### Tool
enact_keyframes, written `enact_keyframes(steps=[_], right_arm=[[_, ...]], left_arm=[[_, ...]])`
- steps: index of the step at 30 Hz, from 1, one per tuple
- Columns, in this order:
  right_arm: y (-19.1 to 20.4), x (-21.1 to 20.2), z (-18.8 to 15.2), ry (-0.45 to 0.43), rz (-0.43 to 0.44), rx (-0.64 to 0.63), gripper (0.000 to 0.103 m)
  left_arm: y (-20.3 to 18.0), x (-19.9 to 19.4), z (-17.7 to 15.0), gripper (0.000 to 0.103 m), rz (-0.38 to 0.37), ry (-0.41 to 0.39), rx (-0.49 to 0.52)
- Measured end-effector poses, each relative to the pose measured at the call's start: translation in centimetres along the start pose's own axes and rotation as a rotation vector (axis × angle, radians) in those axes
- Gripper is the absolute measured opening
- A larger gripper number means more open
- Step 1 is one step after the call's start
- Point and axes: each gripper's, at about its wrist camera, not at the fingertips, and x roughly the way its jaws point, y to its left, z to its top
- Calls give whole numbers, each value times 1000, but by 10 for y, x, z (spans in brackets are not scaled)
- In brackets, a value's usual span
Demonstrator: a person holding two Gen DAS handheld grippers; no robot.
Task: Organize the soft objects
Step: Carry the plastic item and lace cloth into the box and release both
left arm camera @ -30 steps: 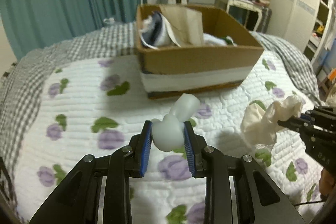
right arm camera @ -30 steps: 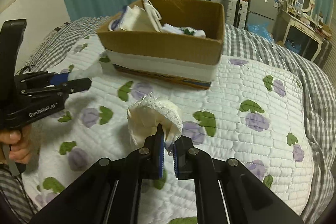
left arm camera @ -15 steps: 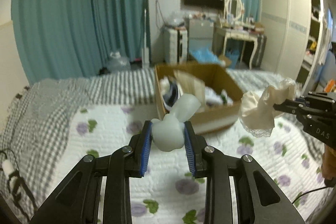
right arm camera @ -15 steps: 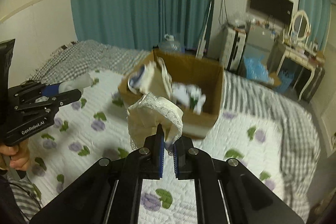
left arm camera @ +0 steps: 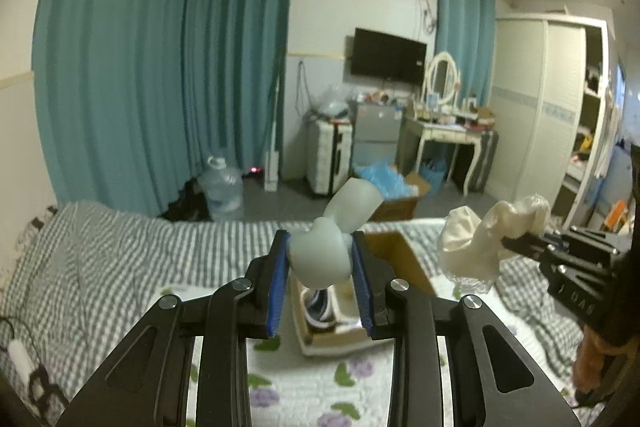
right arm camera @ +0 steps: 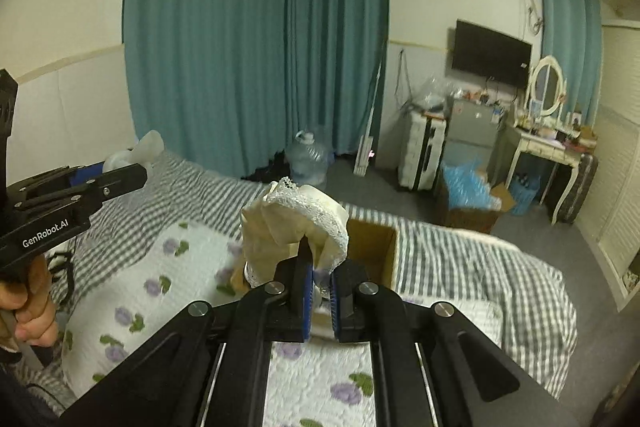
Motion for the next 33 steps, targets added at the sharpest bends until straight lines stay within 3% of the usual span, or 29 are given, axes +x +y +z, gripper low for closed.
enact_keyframes(steps=[9,17,28,33], right_arm=[[-11,18,21,-49,-34,-9,7],[-28,74,16,-5,-46,-30,7],[-55,195,-28,162,-59,14,7],[-56,234,-50,285,-63,-23,7]], left_arm=[[5,46,23,30,-30,-9,-52],[-6,113,8,30,-35,18,-2],[-19,221,-42,31,-36,239,2],[-28,244,-62,33,-22,329,-6]])
